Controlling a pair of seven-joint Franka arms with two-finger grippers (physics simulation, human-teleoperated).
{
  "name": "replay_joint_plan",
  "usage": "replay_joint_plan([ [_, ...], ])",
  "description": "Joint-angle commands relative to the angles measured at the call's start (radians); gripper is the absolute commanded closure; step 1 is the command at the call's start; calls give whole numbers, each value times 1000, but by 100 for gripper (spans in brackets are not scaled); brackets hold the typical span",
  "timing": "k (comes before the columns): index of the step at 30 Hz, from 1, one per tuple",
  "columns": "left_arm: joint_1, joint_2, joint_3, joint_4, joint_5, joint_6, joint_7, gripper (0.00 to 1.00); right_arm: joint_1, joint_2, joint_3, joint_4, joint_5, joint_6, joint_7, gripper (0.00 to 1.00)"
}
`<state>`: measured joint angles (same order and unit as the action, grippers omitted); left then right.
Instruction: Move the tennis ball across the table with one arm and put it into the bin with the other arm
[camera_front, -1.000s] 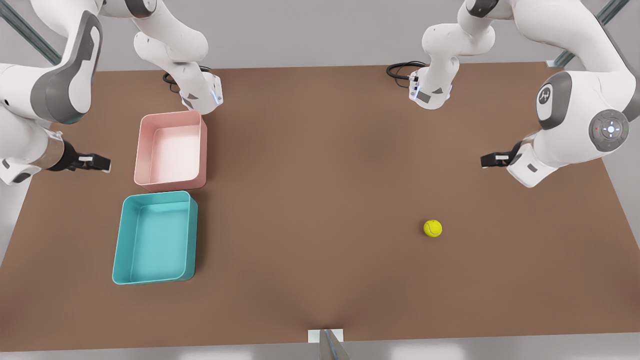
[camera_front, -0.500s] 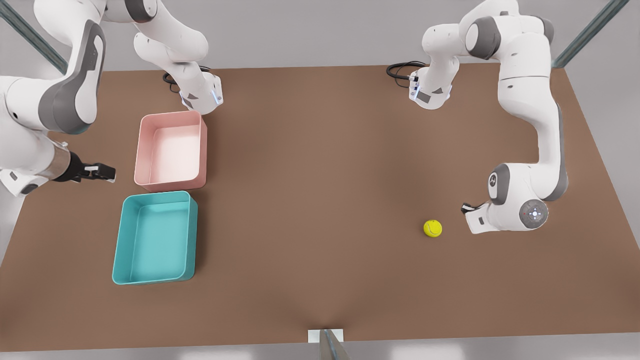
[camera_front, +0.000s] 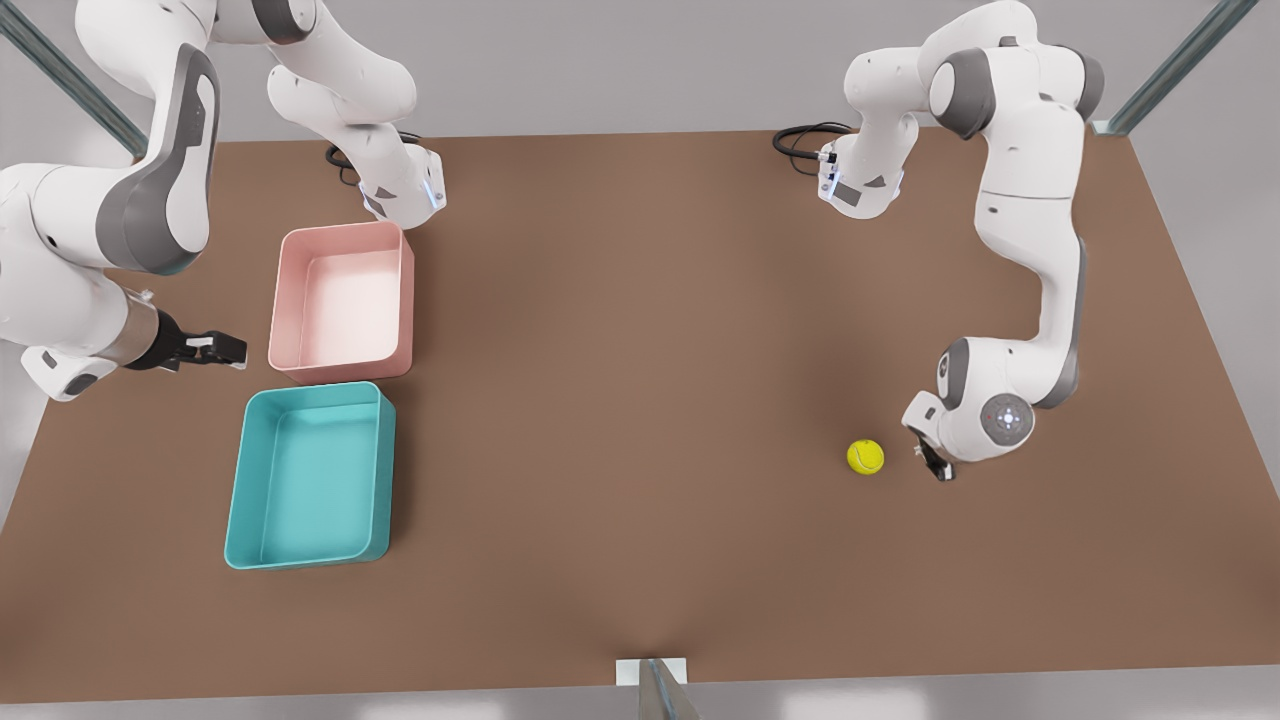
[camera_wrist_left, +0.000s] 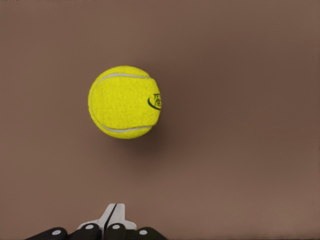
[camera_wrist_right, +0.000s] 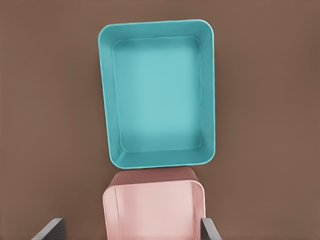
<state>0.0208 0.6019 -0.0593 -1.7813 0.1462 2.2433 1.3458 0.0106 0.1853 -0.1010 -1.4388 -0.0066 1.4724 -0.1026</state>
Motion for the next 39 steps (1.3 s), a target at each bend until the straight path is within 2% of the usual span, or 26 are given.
replay_joint_plan([
  [1, -1, 1, -4, -10, 9, 56, 461, 79, 0, -1, 0, 0, 2, 9, -2, 0],
  [13, -22, 70, -2, -10, 1, 94, 279, 79, 0, 0, 0, -8, 0, 16, -2, 0],
  [33, -41, 50, -2, -18, -16, 105, 196, 79, -1, 5, -2, -8, 2, 17, -2, 0],
  [36, -125, 52, 0, -15, -13, 117, 35, 79, -1, 6, -2, -12, 2, 17, -2, 0],
  [39, -280, 19, -4, -13, -37, 108, -535, 79, -3, 6, -2, -14, 2, 17, -2, 0],
])
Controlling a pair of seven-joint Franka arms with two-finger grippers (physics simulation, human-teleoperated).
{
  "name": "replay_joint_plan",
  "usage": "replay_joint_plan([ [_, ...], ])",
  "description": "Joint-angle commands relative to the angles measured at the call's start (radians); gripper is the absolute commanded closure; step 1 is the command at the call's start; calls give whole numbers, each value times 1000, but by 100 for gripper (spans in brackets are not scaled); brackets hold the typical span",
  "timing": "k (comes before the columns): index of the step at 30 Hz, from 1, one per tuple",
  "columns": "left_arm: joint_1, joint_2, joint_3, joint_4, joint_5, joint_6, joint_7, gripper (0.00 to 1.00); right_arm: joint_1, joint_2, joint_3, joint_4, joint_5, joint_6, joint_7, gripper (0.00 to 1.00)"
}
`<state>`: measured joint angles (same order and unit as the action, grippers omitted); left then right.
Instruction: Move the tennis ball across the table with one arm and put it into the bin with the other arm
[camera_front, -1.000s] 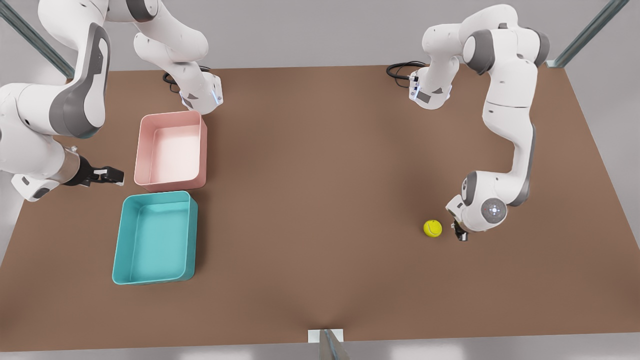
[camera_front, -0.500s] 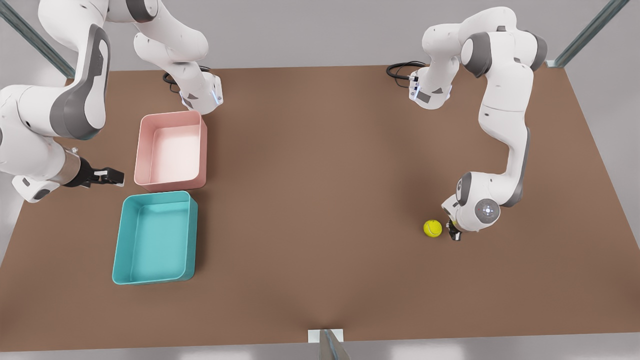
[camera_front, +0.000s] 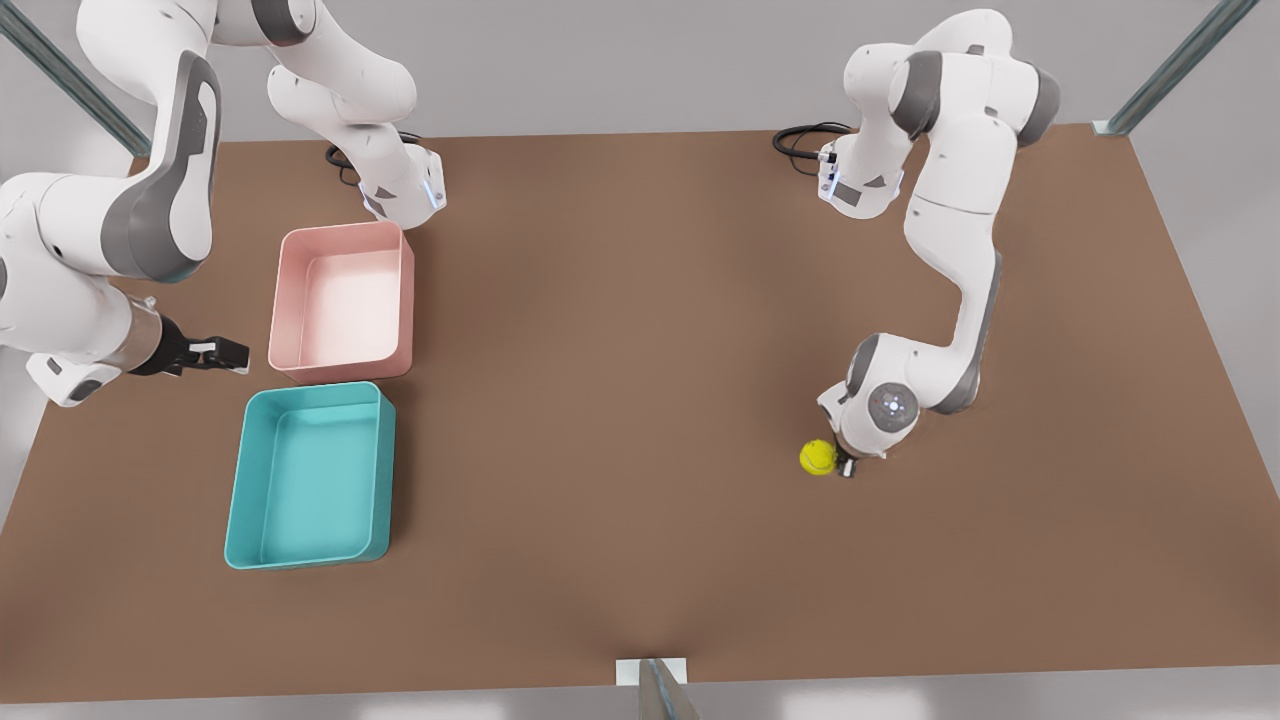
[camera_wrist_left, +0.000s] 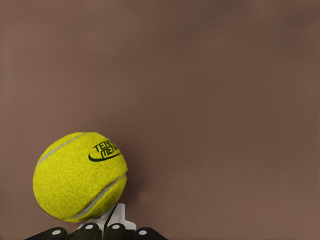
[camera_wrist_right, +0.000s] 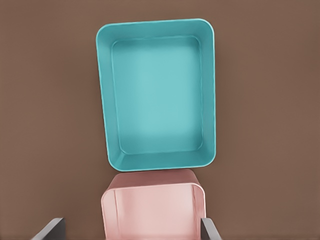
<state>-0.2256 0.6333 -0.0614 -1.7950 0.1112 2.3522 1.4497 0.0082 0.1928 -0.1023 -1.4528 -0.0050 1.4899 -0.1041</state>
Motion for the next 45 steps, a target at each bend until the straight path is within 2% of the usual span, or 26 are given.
replay_joint_plan([
  [1, -28, -15, -1, 2, -126, -7, -650, 79, -1, -1, 0, 0, 2, 0, -2, 0],
  [5, 5, -17, -1, 14, -176, -16, -652, 79, -1, -1, 0, 2, 8, 0, -2, 0],
  [6, 11, -52, 2, 31, -177, -123, -684, 79, -1, 0, 0, 2, 8, 0, -2, 0],
  [7, 6, -116, 5, 84, -160, -328, -837, 79, -1, 0, 0, 2, 8, 0, -2, 0],
  [9, 8, -237, 5, 464, -102, -965, -1212, 79, -1, 2, 0, 2, 8, 0, -2, 0],
  [10, 8, -312, 6, 555, -96, -1108, -1302, 79, -1, 2, 0, 2, 10, 0, -2, 0],
  [11, 8, -368, 8, 600, -90, -1232, -1302, 70, -1, 2, 0, 0, 10, 0, -2, 0],
  [12, 6, -368, 6, 672, -76, -1301, -1296, 62, -1, 0, 0, 0, 10, 0, -2, 0],
  [13, 5, -368, 8, 674, -56, -1300, -1347, 0, -1, 2, 0, 0, 10, 0, -2, 0],
  [14, 0, -368, 8, 680, -45, -1286, -1534, 0, -1, 0, 0, 2, 10, 0, -2, 0],
  [16, -12, -369, 37, 680, -158, -1281, -1899, 0, -1, 0, 0, 0, 10, 0, -2, 0],
  [18, 0, -340, 54, 672, -179, -1268, -1865, 0, -1, 0, 0, 2, 10, 0, 0, 0],
  [20, 77, -340, 54, 646, -183, -1257, -1757, 0, 9, 11, 0, 0, 49, 27, 1, 0],
  [21, 95, -342, 54, 645, -182, -1258, -1756, 0, 56, 69, 1, 26, 56, 43, 97, 0],
  [22, 109, -343, 54, 645, -183, -1252, -1752, 0, 140, 194, 3, 158, 158, 69, 306, 0],
  [23, 107, -342, 52, 645, -182, -1249, -1750, 0, 197, 322, 3, 268, 185, 138, 380, 0],
  [24, 107, -342, 51, 634, -183, -1251, -1720, 0, 278, 411, 4, 301, 186, 251, 547, 0],
  [27, 109, -333, 51, 606, -180, -1211, -1707, 0, 461, 533, 7, 301, 184, 510, 859, 0],
  [30, 115, -326, 51, 605, -182, -1219, -1707, 0, 512, 629, 7, 333, 183, 641, 866, 0],
  [36, 115, -319, 51, 605, -182, -1217, -1707, 0, 556, 830, -2, 535, 180, 687, 952, 0],
  [45, 120, -317, 51, 605, -180, -1234, -1707, 0, 653, 902, -16, 595, 172, 780, 957, 0],
])
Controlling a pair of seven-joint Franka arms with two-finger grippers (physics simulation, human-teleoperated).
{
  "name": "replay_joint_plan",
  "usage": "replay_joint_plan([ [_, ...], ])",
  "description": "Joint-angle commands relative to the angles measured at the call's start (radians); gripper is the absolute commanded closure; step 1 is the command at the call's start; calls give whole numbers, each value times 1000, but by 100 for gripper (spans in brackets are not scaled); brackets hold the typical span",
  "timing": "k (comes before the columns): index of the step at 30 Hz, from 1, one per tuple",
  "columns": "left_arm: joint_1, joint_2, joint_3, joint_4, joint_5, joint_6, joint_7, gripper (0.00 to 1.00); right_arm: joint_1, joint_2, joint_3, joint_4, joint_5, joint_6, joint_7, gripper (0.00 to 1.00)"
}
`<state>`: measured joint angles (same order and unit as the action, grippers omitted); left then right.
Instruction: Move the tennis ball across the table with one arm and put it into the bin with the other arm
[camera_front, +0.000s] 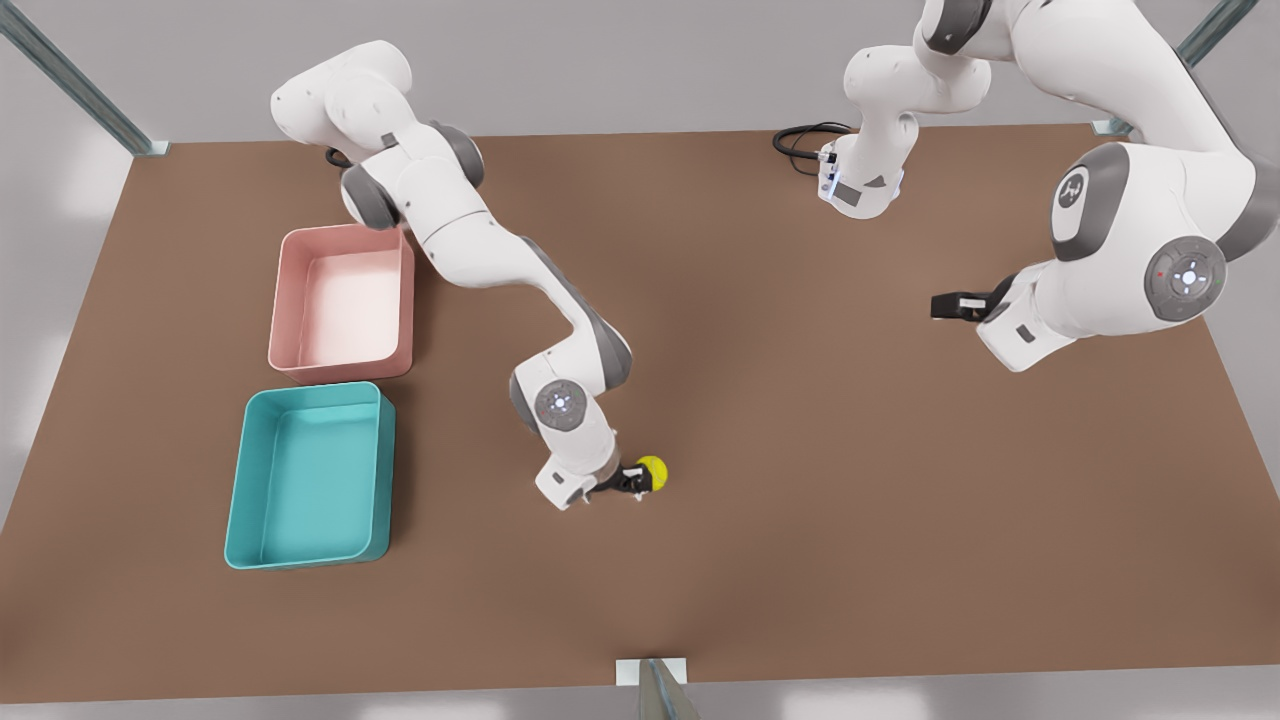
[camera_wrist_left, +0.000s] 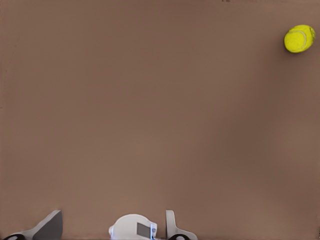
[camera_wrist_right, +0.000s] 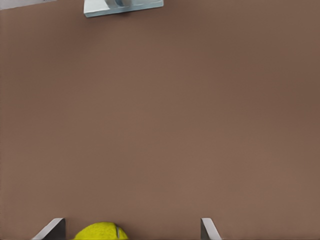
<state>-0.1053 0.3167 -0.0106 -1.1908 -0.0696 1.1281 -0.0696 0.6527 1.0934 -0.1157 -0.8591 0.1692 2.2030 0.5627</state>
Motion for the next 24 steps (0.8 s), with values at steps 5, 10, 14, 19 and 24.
replay_joint_plan([
  [5, -1, 1, 0, 0, 1, -10, -188, 0, 48, 62, -10, 37, -2, 149, 289, 0],
  [10, -1, 4, 0, 0, 1, -17, -188, 0, 85, 97, -28, 38, -4, 211, 289, 0],
  [14, 1, 8, 0, 0, -1, -19, -188, 0, 93, 99, -27, 26, -5, 210, 284, 0],
  [19, 1, 12, 0, 0, -2, -28, -188, 0, 104, 118, -28, 20, -11, 210, 284, 0],
  [24, 1, 13, 0, 0, -4, -30, -188, 0, 111, 129, -36, 15, -13, 210, 281, 0],
])
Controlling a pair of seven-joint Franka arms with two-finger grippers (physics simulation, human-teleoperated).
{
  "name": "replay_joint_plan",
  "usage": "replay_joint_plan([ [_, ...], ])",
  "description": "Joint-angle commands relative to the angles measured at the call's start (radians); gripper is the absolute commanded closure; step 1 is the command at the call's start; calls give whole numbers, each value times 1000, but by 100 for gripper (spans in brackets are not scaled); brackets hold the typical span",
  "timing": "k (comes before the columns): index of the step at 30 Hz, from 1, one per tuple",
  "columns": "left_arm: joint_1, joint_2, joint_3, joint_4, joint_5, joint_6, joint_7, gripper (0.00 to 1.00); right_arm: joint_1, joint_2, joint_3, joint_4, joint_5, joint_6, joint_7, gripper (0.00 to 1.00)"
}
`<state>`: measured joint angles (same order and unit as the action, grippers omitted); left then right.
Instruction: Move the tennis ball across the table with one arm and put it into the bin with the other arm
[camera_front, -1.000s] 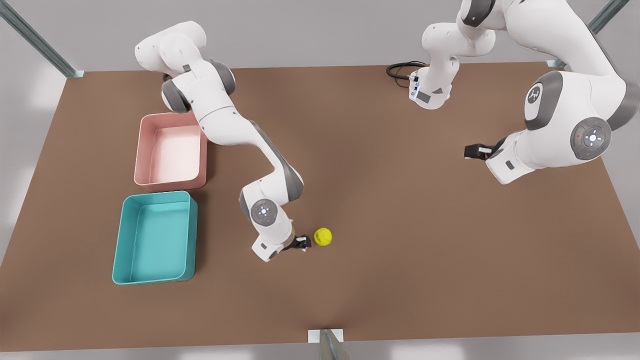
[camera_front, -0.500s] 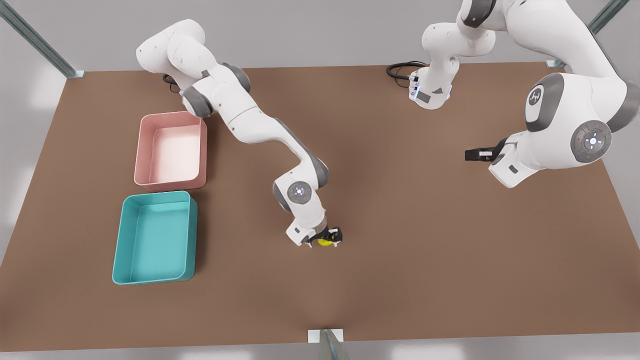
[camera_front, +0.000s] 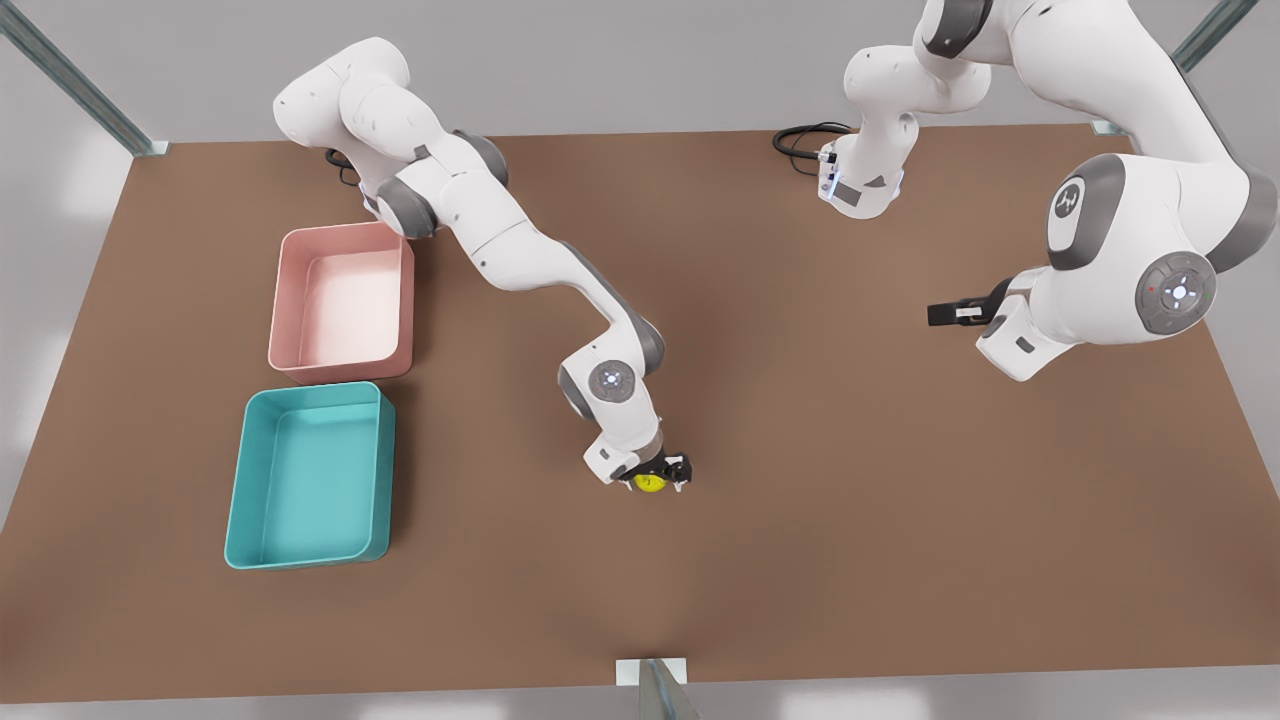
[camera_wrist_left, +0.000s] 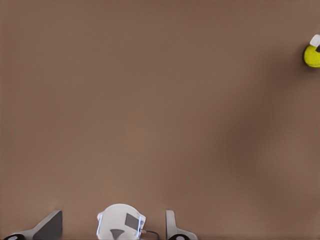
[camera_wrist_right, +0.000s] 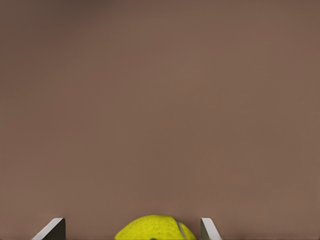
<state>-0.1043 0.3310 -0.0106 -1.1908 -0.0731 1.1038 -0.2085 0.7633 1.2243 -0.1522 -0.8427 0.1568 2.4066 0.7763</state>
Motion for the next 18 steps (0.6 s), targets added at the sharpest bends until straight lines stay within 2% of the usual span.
replay_joint_plan([
  [1, 0, -1, 0, 0, -1, -4, -49, 0, 2, -2, 0, -4, -5, 6, 67, 0],
  [10, 0, 5, 0, 0, -1, -4, -51, 0, 5, 1, 2, -41, -22, 6, 60, 2],
  [12, -2, 6, 0, 0, -1, -4, -52, 0, 5, 1, 2, -45, -36, 6, 60, 10],
  [14, -2, 8, 0, 0, -1, -4, -54, 0, 7, 1, 2, -49, -37, 8, 52, 26],
  [16, -2, 10, 0, 0, -1, -4, -55, 0, 7, 0, 2, -49, -43, 6, 52, 35],
  [18, -3, 10, 0, 0, -1, -4, -57, 0, 5, -8, 3, -49, -43, 6, 46, 35],
])
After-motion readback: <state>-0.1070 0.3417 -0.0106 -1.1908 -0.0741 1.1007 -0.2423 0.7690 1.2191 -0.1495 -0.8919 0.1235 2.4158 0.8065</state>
